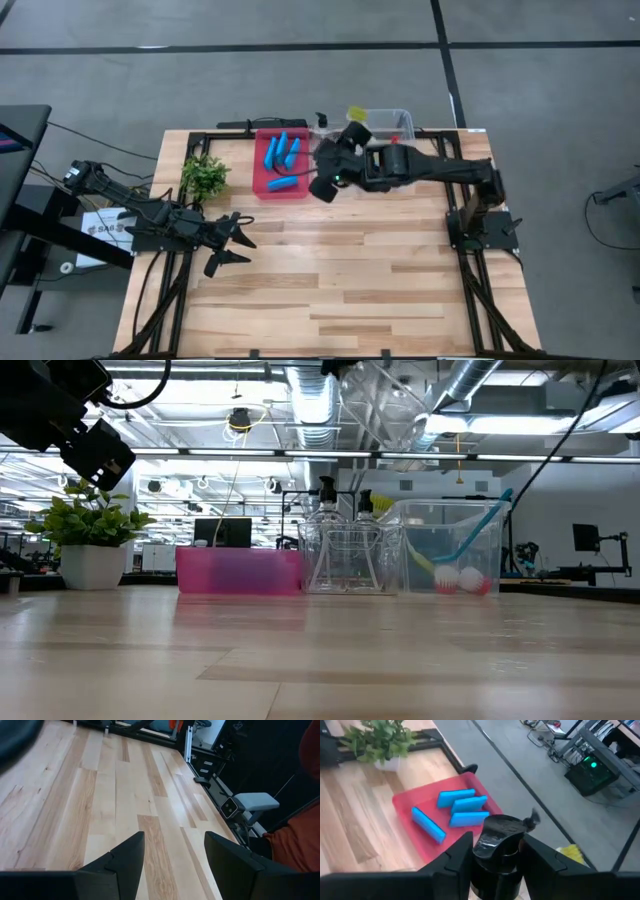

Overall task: Pick & Place Kitchen Sink Supplies
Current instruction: Put the spray bottle into the transparent bin

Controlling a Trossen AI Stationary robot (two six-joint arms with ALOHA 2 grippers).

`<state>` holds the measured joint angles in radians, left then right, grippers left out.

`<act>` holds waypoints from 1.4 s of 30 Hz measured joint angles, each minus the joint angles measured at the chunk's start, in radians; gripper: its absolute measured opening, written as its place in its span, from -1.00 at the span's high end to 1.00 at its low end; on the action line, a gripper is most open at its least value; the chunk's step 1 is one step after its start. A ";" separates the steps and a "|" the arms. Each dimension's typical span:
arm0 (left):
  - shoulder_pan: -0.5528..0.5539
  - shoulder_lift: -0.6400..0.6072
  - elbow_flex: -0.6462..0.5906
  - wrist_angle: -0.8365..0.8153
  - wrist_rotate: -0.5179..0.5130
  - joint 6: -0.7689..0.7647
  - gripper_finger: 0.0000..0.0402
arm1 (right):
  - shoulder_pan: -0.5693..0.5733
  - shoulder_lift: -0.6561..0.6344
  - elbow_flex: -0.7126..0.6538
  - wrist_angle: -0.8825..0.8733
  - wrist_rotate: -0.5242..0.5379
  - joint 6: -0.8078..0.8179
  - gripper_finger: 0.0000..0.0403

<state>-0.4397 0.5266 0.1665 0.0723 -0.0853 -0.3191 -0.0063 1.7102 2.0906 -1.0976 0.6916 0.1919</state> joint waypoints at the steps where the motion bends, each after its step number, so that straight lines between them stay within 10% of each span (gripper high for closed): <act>1: 0.000 0.000 0.000 0.000 0.000 0.001 -0.04 | 0.000 -0.028 -0.060 0.037 0.000 0.005 0.39; 19: 0.000 0.000 0.000 0.034 0.000 0.008 -0.04 | -0.049 -0.663 -1.215 1.331 -0.125 -0.139 0.39; 42: 0.000 0.000 0.000 0.041 0.000 0.008 -0.04 | -0.156 -0.410 -1.281 1.641 -0.141 -0.184 0.39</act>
<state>-0.4397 0.5265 0.1661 0.1131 -0.0856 -0.3111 -0.1625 1.3005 0.8101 0.5430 0.5503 0.0082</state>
